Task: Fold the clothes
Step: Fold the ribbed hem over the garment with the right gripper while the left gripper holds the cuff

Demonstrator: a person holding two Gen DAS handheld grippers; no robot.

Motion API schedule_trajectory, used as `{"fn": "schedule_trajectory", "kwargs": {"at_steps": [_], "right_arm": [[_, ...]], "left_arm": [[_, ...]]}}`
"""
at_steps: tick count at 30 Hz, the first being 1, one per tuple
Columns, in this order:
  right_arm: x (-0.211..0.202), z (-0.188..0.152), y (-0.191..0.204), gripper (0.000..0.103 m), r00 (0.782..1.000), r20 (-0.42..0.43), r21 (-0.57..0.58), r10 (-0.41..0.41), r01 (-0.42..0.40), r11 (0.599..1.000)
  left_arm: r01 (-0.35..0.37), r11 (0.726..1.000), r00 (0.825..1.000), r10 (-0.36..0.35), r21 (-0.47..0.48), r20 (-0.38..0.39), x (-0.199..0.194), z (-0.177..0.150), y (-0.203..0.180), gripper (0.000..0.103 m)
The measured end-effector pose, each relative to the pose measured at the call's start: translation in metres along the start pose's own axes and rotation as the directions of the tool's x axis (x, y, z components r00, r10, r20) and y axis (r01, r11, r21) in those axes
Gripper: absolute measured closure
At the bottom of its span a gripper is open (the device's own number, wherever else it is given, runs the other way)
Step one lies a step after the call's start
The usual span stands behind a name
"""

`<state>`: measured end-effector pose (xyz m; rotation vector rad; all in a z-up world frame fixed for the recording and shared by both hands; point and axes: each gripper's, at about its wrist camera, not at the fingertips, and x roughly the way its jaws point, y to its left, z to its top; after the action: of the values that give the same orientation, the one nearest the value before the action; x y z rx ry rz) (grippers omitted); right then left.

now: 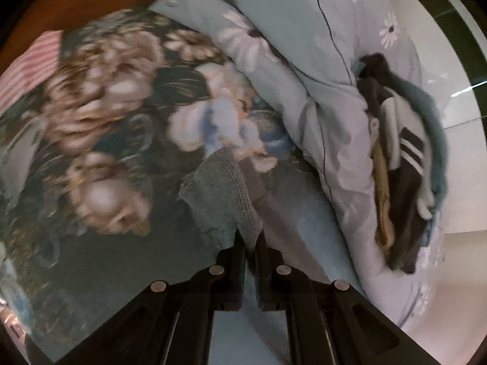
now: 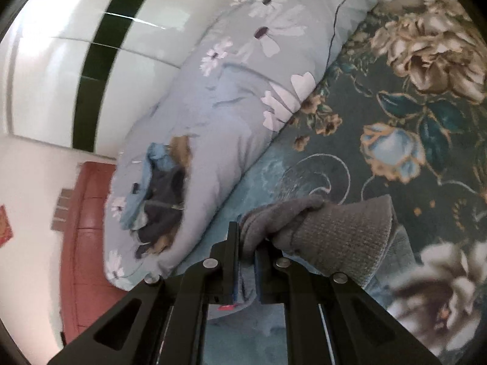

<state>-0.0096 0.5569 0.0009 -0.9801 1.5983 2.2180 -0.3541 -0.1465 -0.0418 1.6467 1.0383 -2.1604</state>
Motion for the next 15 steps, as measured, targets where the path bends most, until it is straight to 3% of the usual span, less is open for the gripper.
{"fn": "schedule_trajectory", "kwargs": {"at_steps": [4,8,12,15], "right_arm": [[0.032,0.013,-0.006,0.095,0.997,-0.017,0.016,-0.071,0.071,0.997],[0.051,0.021,-0.010,0.095,0.992,-0.022,0.044,-0.120,0.121,0.992],[0.068,0.026,-0.011,0.094,0.985,-0.028,0.041,-0.171,0.172,0.984],[0.077,0.027,-0.013,0.092,0.981,-0.040,0.045,-0.192,0.194,0.980]], "left_arm": [[0.028,0.999,1.000,-0.028,-0.031,0.012,0.040,0.011,-0.005,0.094],[0.052,0.999,0.999,-0.052,0.003,-0.004,0.068,0.017,-0.012,0.093],[0.185,0.983,0.982,-0.184,0.005,-0.052,0.071,0.020,-0.009,0.056],[0.282,0.959,0.958,-0.280,0.033,-0.057,0.052,0.019,0.000,0.046]]}}
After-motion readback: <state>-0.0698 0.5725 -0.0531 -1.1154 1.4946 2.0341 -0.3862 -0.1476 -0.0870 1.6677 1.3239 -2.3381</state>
